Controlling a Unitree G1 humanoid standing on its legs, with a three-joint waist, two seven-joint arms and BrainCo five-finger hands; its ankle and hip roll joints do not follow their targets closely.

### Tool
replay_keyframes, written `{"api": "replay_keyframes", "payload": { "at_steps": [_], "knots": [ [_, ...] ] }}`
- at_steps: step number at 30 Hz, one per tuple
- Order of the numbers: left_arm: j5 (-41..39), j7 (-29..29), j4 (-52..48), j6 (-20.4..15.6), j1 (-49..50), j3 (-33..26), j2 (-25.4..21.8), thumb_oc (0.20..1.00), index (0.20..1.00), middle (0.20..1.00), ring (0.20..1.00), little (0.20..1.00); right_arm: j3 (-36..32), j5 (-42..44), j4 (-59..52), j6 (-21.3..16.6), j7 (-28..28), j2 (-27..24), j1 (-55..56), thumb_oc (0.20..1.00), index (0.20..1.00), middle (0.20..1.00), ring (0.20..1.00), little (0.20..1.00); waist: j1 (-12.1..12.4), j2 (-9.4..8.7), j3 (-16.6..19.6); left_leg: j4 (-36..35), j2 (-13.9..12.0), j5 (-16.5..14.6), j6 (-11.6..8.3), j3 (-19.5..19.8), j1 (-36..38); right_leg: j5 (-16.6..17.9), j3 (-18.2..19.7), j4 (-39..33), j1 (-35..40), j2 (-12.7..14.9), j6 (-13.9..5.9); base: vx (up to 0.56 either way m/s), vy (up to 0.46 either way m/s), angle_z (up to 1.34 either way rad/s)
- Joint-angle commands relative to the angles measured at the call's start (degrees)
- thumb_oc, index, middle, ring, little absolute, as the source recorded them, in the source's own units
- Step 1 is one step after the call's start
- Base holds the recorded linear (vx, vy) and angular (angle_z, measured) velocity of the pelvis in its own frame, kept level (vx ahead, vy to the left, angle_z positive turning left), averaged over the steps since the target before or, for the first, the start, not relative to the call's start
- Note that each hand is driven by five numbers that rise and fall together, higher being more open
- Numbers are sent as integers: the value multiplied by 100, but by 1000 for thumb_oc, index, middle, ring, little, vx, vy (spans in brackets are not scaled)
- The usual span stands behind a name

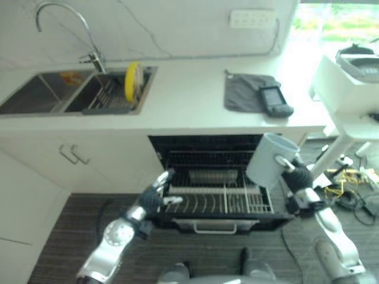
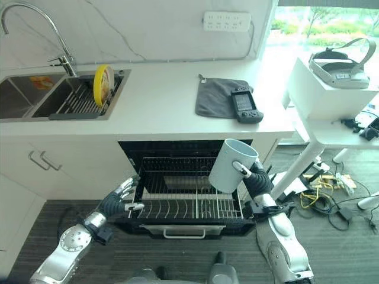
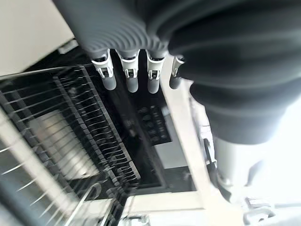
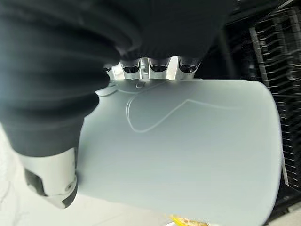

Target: Place the dishes in the dishwasher.

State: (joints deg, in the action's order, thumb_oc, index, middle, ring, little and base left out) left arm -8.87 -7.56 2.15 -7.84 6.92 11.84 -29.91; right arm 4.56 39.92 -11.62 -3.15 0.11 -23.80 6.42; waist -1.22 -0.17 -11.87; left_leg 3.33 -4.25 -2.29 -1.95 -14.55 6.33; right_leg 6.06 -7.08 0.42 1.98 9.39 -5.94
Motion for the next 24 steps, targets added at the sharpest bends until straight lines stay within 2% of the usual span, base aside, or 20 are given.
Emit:
{"api": "replay_keyframes", "payload": {
  "at_steps": [1,5,11,13,14,17,20,24],
  "knots": [
    [-92,376,-201,-514,-379,-176,-147,1000,1000,1000,1000,1000,-105,-82,-327,-456,-50,20,-317,200,200,200,200,200,-144,-45,198,313,-102,198,-35,-57,-320,-338,-419,-182,505,-118,50,-65,68,-2],
    [-167,562,-245,-599,-558,-280,-157,1000,1000,1000,1000,1000,-188,-126,-321,-414,-128,19,-411,200,200,200,200,200,-168,22,411,-162,-46,270,-68,-29,-44,-292,-539,-424,619,-142,23,-15,40,14],
    [-11,519,-292,-527,-444,-358,-125,1000,1000,1000,1000,1000,-228,-178,-385,-187,-148,22,-432,200,200,200,200,200,-174,54,379,-15,-41,122,-31,-6,-2,-379,-484,-352,657,-157,76,71,11,6],
    [-107,408,-298,-462,-481,-212,-250,1000,1000,1000,1000,1000,-180,-90,-321,-201,-227,-134,-534,200,200,200,200,200,-193,43,131,168,-80,115,-23,23,-252,-341,-334,-268,434,-143,64,-91,-34,-4],
    [-52,455,-268,-387,-768,19,-407,1000,1000,1000,1000,1000,-44,-101,-221,-409,-340,-205,-768,200,200,200,200,200,-190,20,-81,367,-127,130,-25,136,-690,-303,-224,-165,68,-125,75,-347,-77,-11],
    [30,584,-180,-226,-1289,325,-703,1000,1000,1000,1000,1000,114,-144,-104,-644,-376,-250,-1059,200,200,200,200,200,-253,0,-465,346,-148,270,-19,235,-1076,-173,-33,-195,-305,-195,69,-322,-62,-7],
    [-57,544,-274,316,-1782,641,-1011,1000,1000,1000,1000,1000,267,-114,-102,-869,-451,-485,-1346,200,200,200,200,200,-341,-10,-901,226,-81,429,17,302,-1480,-38,189,-271,-729,-282,67,-250,-18,-7],
    [-64,429,-187,907,-2173,925,-1131,1000,1000,1000,1000,1000,351,-61,12,-1007,-460,-677,-1588,200,200,200,200,200,-413,-27,-1187,382,-97,459,-14,332,-1771,33,273,-255,-985,-302,72,-121,-28,-9]
  ]
}}
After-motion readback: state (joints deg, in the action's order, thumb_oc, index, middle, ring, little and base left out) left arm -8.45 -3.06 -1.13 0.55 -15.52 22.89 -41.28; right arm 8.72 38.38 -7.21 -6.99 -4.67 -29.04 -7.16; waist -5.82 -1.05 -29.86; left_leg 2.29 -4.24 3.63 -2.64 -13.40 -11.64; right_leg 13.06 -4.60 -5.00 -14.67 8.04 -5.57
